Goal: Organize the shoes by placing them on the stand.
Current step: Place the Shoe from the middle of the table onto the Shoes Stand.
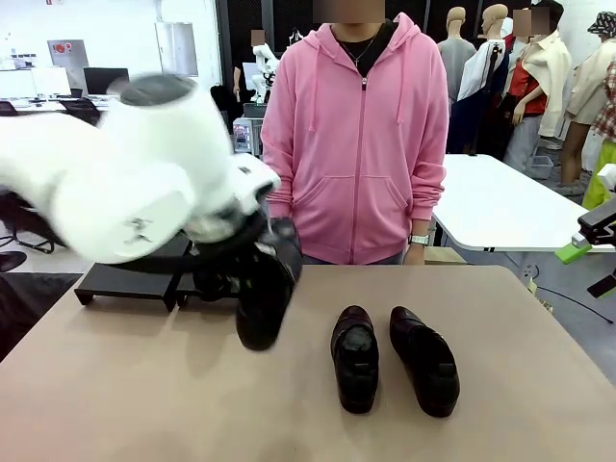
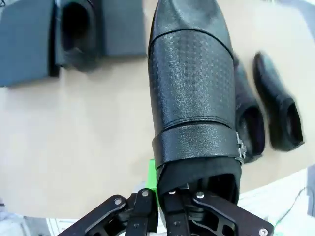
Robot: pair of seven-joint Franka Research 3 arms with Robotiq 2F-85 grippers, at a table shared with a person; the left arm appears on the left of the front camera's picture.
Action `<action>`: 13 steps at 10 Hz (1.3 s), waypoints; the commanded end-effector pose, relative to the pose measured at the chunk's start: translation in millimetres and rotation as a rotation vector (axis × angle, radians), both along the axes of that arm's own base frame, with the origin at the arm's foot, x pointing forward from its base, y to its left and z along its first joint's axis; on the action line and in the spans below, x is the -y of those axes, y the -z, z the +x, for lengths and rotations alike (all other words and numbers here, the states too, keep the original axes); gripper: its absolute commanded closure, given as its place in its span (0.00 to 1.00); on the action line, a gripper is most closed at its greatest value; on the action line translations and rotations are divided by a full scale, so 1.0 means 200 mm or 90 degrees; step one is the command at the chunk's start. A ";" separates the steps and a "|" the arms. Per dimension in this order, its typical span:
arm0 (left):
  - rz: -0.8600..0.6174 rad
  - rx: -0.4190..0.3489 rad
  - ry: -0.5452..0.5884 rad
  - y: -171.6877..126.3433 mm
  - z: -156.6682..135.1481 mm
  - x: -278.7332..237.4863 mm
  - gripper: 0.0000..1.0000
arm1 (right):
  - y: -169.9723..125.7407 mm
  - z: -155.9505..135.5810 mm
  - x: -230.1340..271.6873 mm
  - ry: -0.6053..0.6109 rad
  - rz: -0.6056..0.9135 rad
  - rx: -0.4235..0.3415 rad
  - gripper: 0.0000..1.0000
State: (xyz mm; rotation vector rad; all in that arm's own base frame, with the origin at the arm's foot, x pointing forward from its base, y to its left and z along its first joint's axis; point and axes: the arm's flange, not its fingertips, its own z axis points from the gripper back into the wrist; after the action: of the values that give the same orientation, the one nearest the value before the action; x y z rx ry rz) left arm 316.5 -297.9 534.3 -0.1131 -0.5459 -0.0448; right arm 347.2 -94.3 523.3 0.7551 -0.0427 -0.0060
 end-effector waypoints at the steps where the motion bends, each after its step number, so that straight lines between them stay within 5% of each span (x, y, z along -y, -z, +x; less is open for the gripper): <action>1: -0.075 0.072 -0.067 0.01 0.00 -0.19 1.00 | -0.02 -0.01 -0.01 0.012 0.006 -0.008 0.00; 2: 0.000 0.000 0.000 0.00 0.00 0.00 1.00 | -0.02 -0.01 -0.01 0.012 0.006 -0.008 0.00; 8: 0.005 -0.007 -0.003 0.08 -0.02 0.02 1.00 | -0.02 -0.01 -0.01 0.012 0.006 -0.008 0.00; 11: -0.018 0.038 -0.034 0.00 0.67 0.04 1.00 | -0.02 -0.01 -0.01 0.012 0.006 -0.008 0.00; 13: -0.022 0.053 -0.059 0.05 0.89 0.02 1.00 | -0.02 -0.01 -0.01 0.012 0.006 -0.008 0.00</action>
State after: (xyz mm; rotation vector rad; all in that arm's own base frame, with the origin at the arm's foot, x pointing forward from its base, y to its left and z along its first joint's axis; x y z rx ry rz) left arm 482.3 -273.9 523.1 -0.1340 -0.5996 0.0328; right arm 347.1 -94.5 523.6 0.7550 -0.0431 -0.0062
